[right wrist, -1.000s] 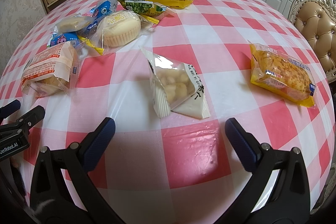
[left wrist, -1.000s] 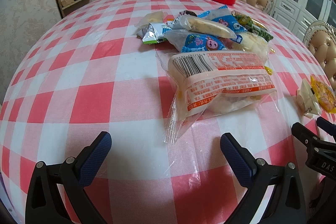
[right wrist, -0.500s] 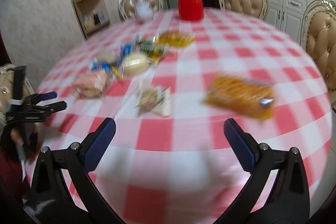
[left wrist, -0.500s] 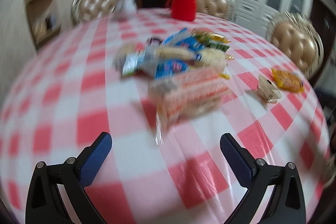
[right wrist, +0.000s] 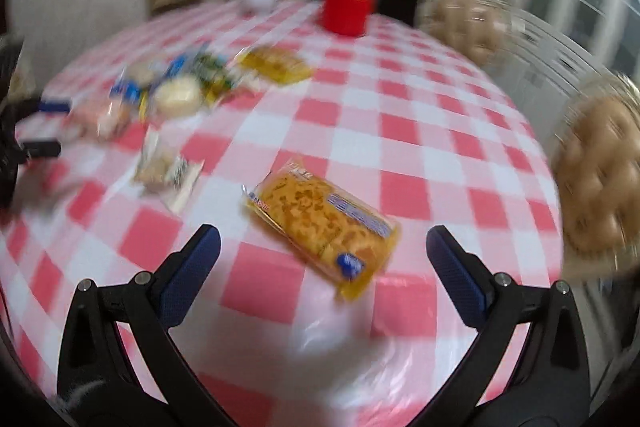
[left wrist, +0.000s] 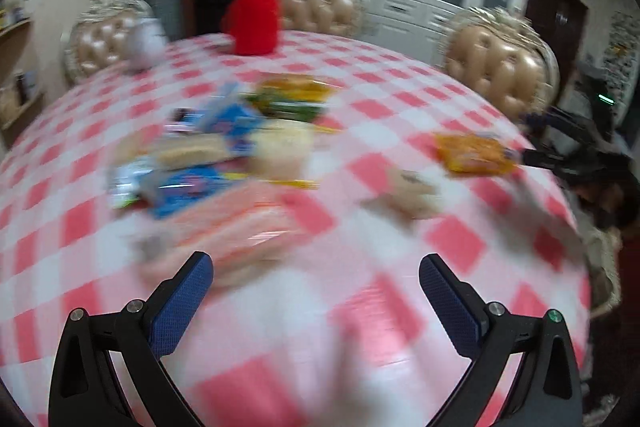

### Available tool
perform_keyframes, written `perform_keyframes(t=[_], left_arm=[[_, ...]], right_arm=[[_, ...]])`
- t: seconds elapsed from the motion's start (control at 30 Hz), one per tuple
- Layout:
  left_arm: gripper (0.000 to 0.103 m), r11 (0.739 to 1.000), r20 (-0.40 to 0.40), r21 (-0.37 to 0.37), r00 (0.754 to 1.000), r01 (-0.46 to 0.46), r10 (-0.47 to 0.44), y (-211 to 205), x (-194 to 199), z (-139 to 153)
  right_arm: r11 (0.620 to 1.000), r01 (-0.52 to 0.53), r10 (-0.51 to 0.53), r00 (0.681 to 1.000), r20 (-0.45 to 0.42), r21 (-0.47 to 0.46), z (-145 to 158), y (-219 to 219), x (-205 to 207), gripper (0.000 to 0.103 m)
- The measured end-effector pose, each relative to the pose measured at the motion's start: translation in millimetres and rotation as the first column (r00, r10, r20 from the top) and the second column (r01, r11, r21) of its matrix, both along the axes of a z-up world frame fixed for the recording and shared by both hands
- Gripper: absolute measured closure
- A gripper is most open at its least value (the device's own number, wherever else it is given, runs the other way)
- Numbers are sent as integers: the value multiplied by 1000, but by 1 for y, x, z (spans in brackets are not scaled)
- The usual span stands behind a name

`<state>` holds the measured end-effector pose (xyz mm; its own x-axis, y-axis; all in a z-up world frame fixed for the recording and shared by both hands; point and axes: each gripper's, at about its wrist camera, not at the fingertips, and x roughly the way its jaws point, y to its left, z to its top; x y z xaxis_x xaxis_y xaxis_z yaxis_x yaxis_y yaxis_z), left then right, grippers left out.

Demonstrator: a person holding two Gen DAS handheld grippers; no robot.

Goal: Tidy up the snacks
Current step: 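Grasp the yellow bread loaf with the right tool while the left tool grasps the cookie pack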

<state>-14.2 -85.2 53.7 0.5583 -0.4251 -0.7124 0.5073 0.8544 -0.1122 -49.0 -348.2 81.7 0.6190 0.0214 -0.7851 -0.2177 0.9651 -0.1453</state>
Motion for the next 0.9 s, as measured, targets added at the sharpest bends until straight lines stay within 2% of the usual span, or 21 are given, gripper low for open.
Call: perform_keyframes(t=[0.03, 0.2, 0.3, 0.4, 0.53, 0.6, 0.67, 0.77, 0.8, 0.83, 0.87, 0.9], left_arm=[[0, 1000, -15, -8, 1000, 14, -14, -9, 0, -1], [0, 997, -81, -45, 995, 56, -59, -60, 4, -12], [0, 997, -107, -37, 992, 65, -68, -83, 9, -18], [0, 998, -112, -17, 992, 61, -62, -98, 16, -24], [0, 1000, -140, -13, 990, 20, -22, -116, 36, -33], [1, 1000, -134, 19, 991, -24, 27, -126, 47, -39], [12, 998, -138, 27, 989, -57, 60, -132, 56, -41], [31, 994, -108, 83, 991, -72, 81, -136, 57, -43], [43, 994, -94, 97, 993, -57, 66, -137, 53, -42], [53, 993, -80, 108, 995, -48, 57, -137, 50, -42], [55, 993, -73, 110, 996, -39, 47, -135, 46, -41], [56, 996, -81, 80, 996, -31, 37, -129, 42, -40]], right_arm=[[1000, -8, 8, 1000, -15, 5, -3, -4, 10, 0], [980, -16, 35, 995, -94, 199, -11, -29, 63, 0], [969, -49, 94, 979, -180, 240, -30, -25, 70, 0], [970, -126, 169, 964, -203, 209, -44, -13, 46, 3], [979, -142, 167, 969, -182, 147, -50, 4, 12, 29], [987, -123, 140, 974, -178, 102, -53, 12, 3, 31], [992, -89, 102, 981, -166, 84, -52, 18, 2, 31], [998, -20, 27, 988, -149, 53, -50, 28, 6, 35], [999, -4, 11, 990, -144, 50, -50, 31, 6, 37], [998, 17, -9, 990, -142, 55, -50, 33, 5, 45], [997, 43, -34, 989, -142, 57, -50, 35, 4, 48], [997, 67, -60, 989, -134, 50, -49, 37, 3, 48]])
